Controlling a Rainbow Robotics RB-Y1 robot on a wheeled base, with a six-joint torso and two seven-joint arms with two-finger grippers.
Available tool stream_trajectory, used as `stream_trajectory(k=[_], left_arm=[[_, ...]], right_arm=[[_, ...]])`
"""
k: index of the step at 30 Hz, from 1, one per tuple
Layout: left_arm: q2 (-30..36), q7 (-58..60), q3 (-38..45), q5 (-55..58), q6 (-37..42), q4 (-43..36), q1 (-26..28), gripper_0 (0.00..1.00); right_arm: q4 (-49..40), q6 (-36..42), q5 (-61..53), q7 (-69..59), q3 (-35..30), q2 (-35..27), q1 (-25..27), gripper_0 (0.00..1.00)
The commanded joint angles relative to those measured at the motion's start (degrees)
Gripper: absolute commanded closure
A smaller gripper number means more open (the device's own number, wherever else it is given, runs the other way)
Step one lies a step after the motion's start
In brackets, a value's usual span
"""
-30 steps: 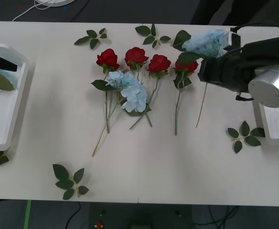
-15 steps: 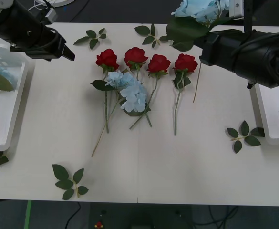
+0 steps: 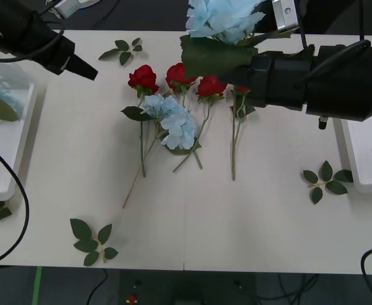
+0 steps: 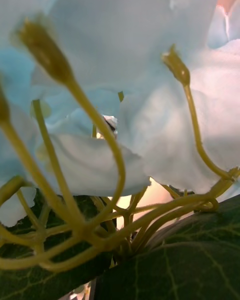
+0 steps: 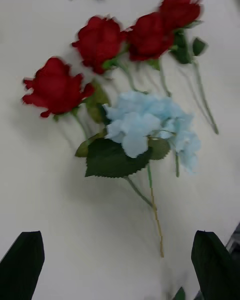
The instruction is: Place the red flowers into the right box and the blue flowers into the left box. If a person shows an open palm, hand one flower to the person first, then continue sorting.
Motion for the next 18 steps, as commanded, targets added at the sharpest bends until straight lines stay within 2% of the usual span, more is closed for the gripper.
stream_trajectory(k=[1,5,12,18], left_arm=[[-1.5,-7.8,9.8,2.6,4.7,-3.5,-0.5,0.15],[-1.5,-12.0,10.3,12.5,4.7,-6.1,5.1,0.15],[-1.6,-13.9,0.3,41.0,2.1,-7.6,17.0,0.15],[-2.3,-14.8,-3.3,48.5,2.3,-8.2,19.8,0.15]], right_arm=[[-0.6,0.1,-3.9,9.1,-0.7,2.7,-4.4,1.0],[2.3,0.1,-5.8,17.9,0.1,4.9,-6.8,1.0],[10.9,-0.8,-14.4,29.4,4.8,8.0,-10.5,1.0],[15.3,-2.8,-20.3,35.2,8.4,8.5,-11.5,1.0]])
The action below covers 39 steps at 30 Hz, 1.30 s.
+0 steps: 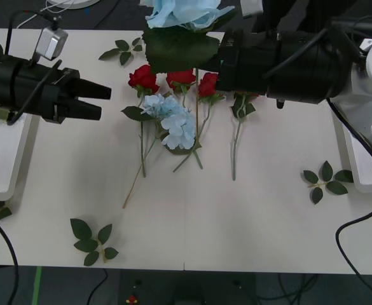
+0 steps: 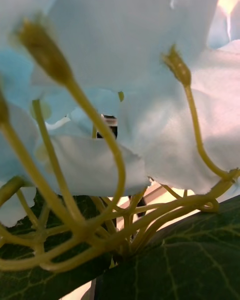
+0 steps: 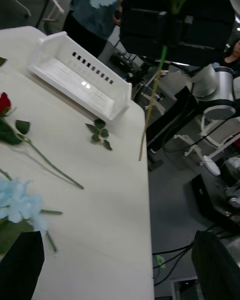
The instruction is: Place the red flowers into the right box and the blue flowers into the left box. If a person shows an open palm, hand one flower to the person first, then continue sorting.
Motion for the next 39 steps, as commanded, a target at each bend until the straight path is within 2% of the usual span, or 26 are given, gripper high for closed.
stream_trajectory(k=[1,2,5,11,21,32,39], left_arm=[[-1.1,-2.1,-2.3,4.5,-0.4,-2.2,1.0,0.15],[-1.4,-2.2,-2.8,4.9,-0.4,-2.1,1.0,0.15],[-3.1,-2.2,-4.1,7.5,-0.7,-1.1,1.0,0.0],[-5.4,-2.8,-7.5,9.0,-4.6,-1.1,1.0,0.0],[-5.5,-8.0,-23.0,14.0,-20.6,-1.1,1.0,0.0],[-5.6,-8.4,-26.9,16.9,-21.8,-1.1,0.7,0.0],[-5.5,-9.6,-32.5,20.6,-26.8,-1.1,-0.2,0.0]], right_arm=[[1.4,-2.0,-4.4,5.3,3.0,1.2,-2.6,1.0],[1.4,-2.1,-4.6,5.3,3.1,1.1,-2.6,1.0],[1.4,-2.7,-5.4,5.3,4.2,1.1,-2.4,1.0],[1.4,-4.9,-7.3,5.4,5.9,1.1,-2.6,1.0],[1.4,-6.0,-8.5,5.6,6.8,1.2,-2.6,1.0],[1.4,-6.0,-8.8,5.8,6.7,1.2,-2.6,1.0],[1.4,-6.1,-8.8,5.9,6.7,1.2,-2.6,1.0]])
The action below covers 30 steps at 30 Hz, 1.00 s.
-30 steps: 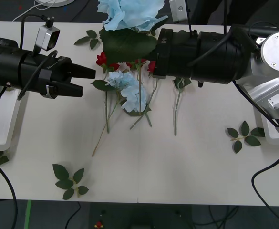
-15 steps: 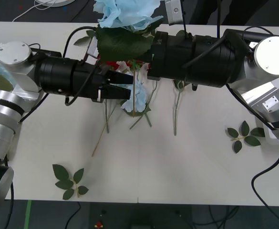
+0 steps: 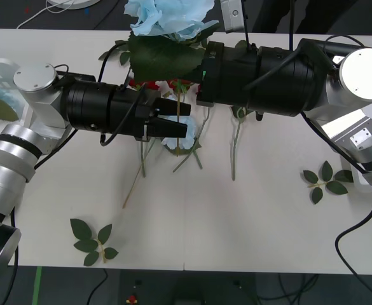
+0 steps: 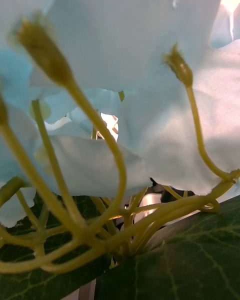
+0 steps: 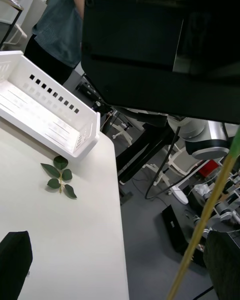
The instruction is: Place the red flowers into the right box and the blue flowers into the left box. If a person shows an open palm, hand one flower to the person first, then continue sorting.
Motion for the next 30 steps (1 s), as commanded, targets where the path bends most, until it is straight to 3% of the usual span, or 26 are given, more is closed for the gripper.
stream_trajectory(k=[1,4,5,7,8,9,29,30], left_arm=[[-0.7,-4.3,-4.2,2.2,-3.3,-1.1,-1.4,0.0],[-0.7,-4.5,-4.6,2.3,-4.1,-1.1,-1.7,0.0],[-0.7,-4.6,-4.6,2.3,-4.1,-1.1,-1.7,0.11],[-0.7,-4.7,-4.6,2.5,-4.4,-1.1,-1.7,0.46],[-0.7,-4.8,-4.6,2.5,-4.7,-1.1,-1.7,0.76],[-0.7,-4.8,-4.6,2.5,-4.8,-1.1,-1.7,0.99],[-0.7,-4.6,-4.5,3.9,-6.5,-1.1,-1.7,1.0],[-0.7,-4.7,-4.5,4.1,-6.4,-1.1,-1.7,1.0]], right_arm=[[-0.8,-0.6,-0.8,1.1,0.2,1.1,-2.3,1.0],[-0.8,-0.7,-0.8,1.1,0.2,1.1,-2.3,1.0],[-0.8,-0.8,-0.8,1.1,0.3,1.1,-2.3,1.0],[-0.8,-0.8,-0.8,1.1,0.3,1.1,-2.2,1.0],[-0.8,-0.8,-0.8,1.1,0.2,1.1,-2.3,1.0],[-0.8,-0.8,-0.8,1.1,0.2,1.1,-2.3,1.0],[-0.8,-0.9,-1.2,1.3,0.3,1.2,-2.2,1.0],[-0.8,-0.9,-1.3,1.3,0.2,1.2,-2.3,0.7]])
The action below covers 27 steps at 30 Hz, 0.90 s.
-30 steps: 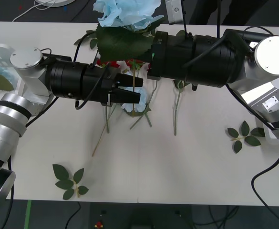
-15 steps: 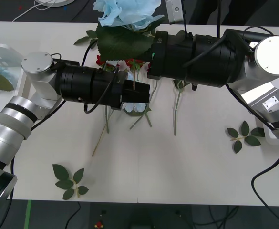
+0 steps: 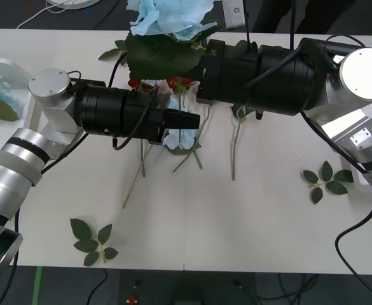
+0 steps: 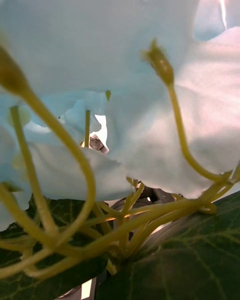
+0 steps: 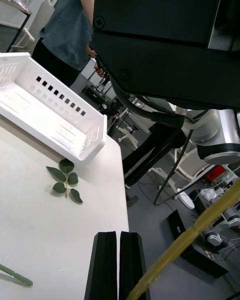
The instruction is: Place the red flowers into the right box and the blue flowers into the left box. If a person shows an open palm, hand one flower to the person first, then continue sorting.
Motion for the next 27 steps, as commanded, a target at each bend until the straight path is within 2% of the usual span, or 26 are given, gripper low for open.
stream_trajectory(k=[1,2,3,19,27], left_arm=[[-0.7,-3.2,-0.3,1.9,-1.1,-1.1,-1.7,1.0],[-0.7,-3.3,-0.3,1.9,-1.1,-1.1,-1.6,1.0],[-0.7,-3.3,-0.3,1.9,-1.1,-1.1,-1.7,1.0],[0.7,-3.4,-0.1,2.9,-1.9,-1.1,-1.6,1.0],[5.2,-3.4,1.7,8.0,-1.4,-1.1,-1.6,1.0]], right_arm=[[-0.9,0.0,-1.2,1.2,0.2,1.2,-2.3,0.34],[-0.9,-0.2,-1.2,1.2,0.2,1.2,-2.3,0.03],[-0.9,-0.3,-1.2,1.2,0.3,1.2,-2.1,0.0],[-0.9,-0.5,-1.5,-0.1,0.3,0.5,-2.0,0.0],[-0.9,-0.4,-1.4,-2.1,0.2,-2.8,-1.1,0.0]])
